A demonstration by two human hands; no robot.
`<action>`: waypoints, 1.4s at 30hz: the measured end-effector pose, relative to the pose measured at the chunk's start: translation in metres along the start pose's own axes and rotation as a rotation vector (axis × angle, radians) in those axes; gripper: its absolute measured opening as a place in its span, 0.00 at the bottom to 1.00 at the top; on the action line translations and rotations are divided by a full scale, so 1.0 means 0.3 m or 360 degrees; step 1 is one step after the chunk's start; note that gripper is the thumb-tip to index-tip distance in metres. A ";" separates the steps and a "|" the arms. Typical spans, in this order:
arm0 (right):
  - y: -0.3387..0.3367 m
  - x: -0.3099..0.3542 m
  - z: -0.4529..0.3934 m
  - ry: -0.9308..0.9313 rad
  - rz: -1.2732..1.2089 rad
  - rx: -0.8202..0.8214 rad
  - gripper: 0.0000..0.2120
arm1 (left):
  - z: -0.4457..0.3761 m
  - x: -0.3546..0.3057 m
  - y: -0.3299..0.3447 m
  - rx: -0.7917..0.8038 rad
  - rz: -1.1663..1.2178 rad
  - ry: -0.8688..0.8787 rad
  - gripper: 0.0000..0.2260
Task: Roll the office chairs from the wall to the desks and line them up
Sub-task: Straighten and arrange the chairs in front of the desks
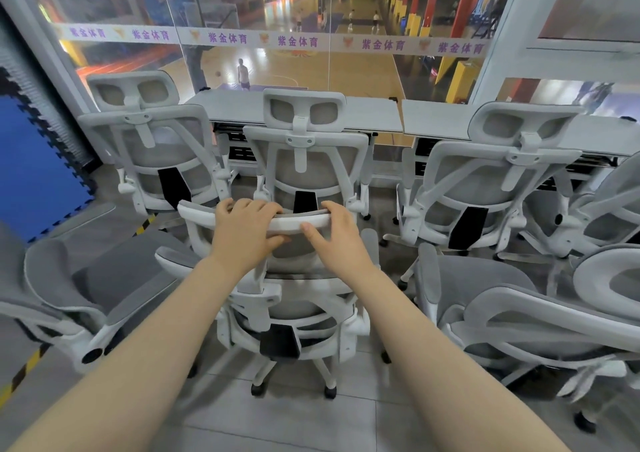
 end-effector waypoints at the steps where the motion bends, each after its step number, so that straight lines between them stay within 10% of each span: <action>1: -0.003 0.009 0.005 -0.0031 0.0071 -0.0020 0.29 | 0.006 0.000 0.004 0.0014 0.0018 -0.0026 0.18; 10: -0.014 0.123 0.189 -0.0635 0.0375 -0.0011 0.22 | 0.188 -0.038 -0.061 -0.0172 0.0192 -0.0117 0.24; 15: 0.105 0.098 0.294 -0.0743 0.0469 0.0406 0.15 | 0.390 0.038 -0.059 -0.0033 0.0235 -0.0385 0.17; 28: 0.691 0.211 0.475 -0.1112 0.0785 0.1136 0.14 | 1.242 0.385 -0.089 0.0478 0.0036 -0.1308 0.11; 42: 1.395 0.746 0.567 -0.1033 0.0555 0.1427 0.16 | 1.769 0.998 -0.327 0.0425 0.0241 -0.1809 0.12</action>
Point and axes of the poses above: each hand's wrist, its own z-axis away from the middle knuckle, its own y-axis out of the palm, x = y × z, the point moved 7 cm from there along -z, towards the middle knuckle, and after that the axes turned 1 degree about -z, right-handed, at the moved point
